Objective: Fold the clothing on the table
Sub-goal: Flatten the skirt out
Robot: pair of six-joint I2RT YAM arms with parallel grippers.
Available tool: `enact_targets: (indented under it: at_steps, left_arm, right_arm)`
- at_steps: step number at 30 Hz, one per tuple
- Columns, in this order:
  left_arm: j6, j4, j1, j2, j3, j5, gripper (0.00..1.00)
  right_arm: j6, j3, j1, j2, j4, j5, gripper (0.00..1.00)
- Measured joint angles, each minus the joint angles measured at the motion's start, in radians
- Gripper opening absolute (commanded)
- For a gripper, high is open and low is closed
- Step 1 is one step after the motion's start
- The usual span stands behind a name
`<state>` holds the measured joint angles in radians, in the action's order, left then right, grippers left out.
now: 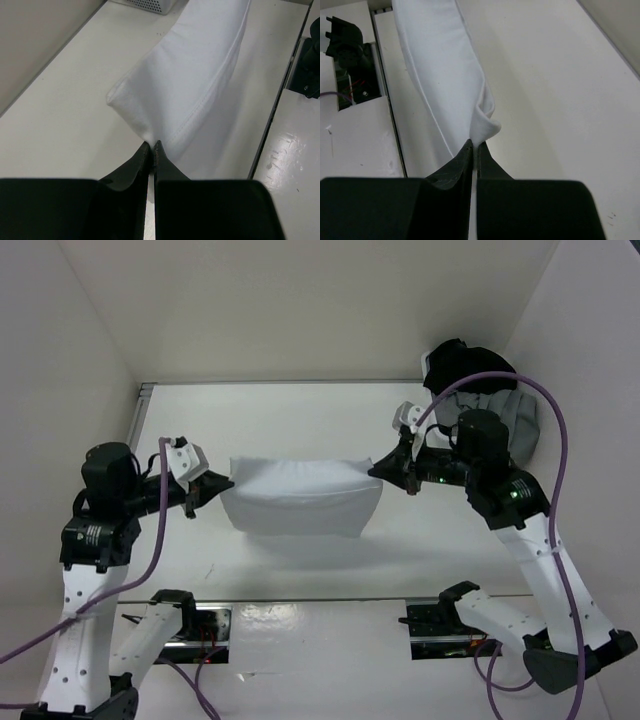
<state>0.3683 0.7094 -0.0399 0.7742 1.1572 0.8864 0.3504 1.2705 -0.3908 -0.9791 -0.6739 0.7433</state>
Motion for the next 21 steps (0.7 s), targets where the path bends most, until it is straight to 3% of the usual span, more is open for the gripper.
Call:
enact_targets:
  at_steps: [12, 17, 21]
  left_arm:
    - [0.047, 0.07, 0.013, -0.125, -0.001, 0.049, 0.0]
    - [0.052, 0.068, 0.013, -0.092, -0.034, 0.06, 0.0]
    - [0.051, 0.014, 0.012, 0.023, -0.081, 0.05, 0.0]
  right_arm:
    - [0.034, 0.0, 0.029, 0.079, -0.058, 0.067, 0.0]
    - [0.037, -0.01, 0.03, 0.054, -0.048, 0.065, 0.0]
    - [0.036, -0.055, 0.031, -0.016, 0.002, 0.026, 0.0]
